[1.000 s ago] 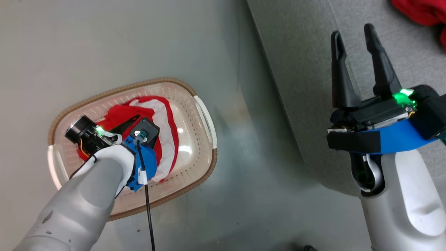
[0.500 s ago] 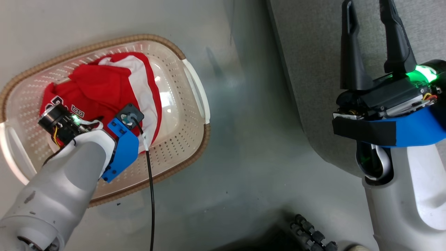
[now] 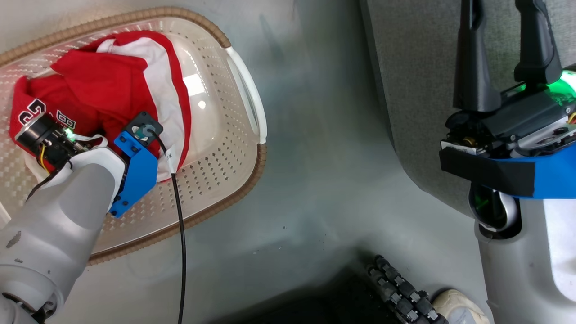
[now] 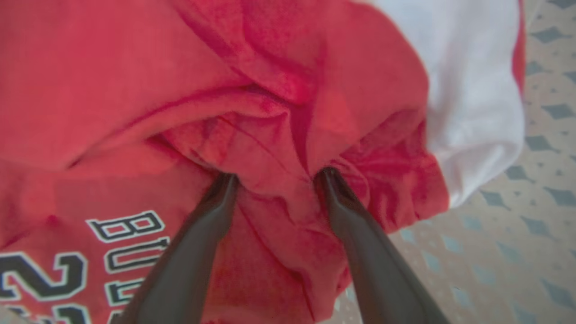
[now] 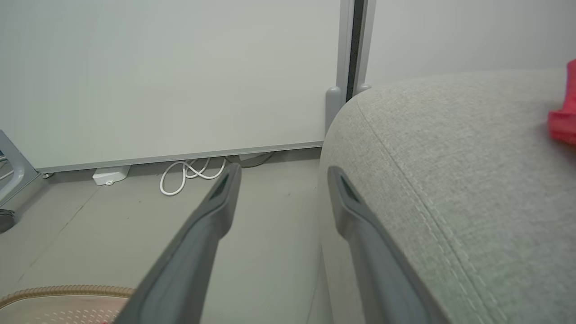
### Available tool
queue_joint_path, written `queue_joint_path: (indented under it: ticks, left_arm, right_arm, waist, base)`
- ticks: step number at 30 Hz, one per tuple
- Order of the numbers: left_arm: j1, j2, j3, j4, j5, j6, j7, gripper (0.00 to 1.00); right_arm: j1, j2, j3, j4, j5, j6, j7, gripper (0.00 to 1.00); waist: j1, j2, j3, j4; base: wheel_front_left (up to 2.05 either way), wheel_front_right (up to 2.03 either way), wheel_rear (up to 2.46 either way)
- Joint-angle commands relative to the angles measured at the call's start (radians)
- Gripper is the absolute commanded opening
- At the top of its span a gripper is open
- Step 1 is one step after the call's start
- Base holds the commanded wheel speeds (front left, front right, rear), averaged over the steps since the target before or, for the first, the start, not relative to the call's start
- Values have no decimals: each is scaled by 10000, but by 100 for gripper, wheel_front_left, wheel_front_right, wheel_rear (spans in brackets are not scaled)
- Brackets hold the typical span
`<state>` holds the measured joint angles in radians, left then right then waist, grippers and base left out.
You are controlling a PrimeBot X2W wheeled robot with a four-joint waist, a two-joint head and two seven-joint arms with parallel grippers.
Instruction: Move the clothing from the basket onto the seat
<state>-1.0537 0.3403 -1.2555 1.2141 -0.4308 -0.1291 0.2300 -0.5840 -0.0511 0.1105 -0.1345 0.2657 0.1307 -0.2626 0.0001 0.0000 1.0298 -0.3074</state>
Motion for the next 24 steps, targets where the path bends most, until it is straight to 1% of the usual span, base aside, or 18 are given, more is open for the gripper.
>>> queue_joint_path:
  ticks: [1, 6, 7, 8, 14, 20, 24]
  left_arm:
    - [-142, 70, -52, 76, -32, -13, -10, 100]
    - [-148, 71, -98, 300, -37, -14, 8, 100]
    - [-157, 66, -107, 332, -12, -14, 33, 59]
    - [-161, 55, -120, 354, 19, -14, 48, 0]
    - [49, -124, -206, 296, 259, -15, 113, 0]
    - [61, -394, -209, 11, -73, -13, -492, 0]
    - [221, -740, -151, -186, -466, -13, -1064, 0]
  right_arm:
    - [-170, 12, -25, -108, -52, 1, -34, 100]
    - [-162, 14, -104, -323, -83, 1, -32, 100]
    - [-157, 12, -122, -339, -84, 1, -32, 100]
    - [-154, 14, -133, -350, -77, 1, -32, 100]
    - [-133, 14, -183, -270, -81, 1, -32, 100]
    - [-51, 12, -273, -112, -210, 1, -34, 100]
    - [109, 12, -369, 85, -398, 1, -34, 100]
  waist:
    - [-1, 0, 87, -45]
    - [-1, 0, 201, -115]
    - [-1, 0, 209, -127]
    - [-1, 0, 213, -134]
    - [-1, 0, 47, -92]
    - [-1, 0, -469, 149]
    - [-1, 0, -1048, 463]
  base:
    - [0, 0, 0]
    - [0, 0, 0]
    - [0, 0, 0]
    - [0, 0, 0]
    - [0, 0, 0]
    - [0, 0, 0]
    - [0, 0, 0]
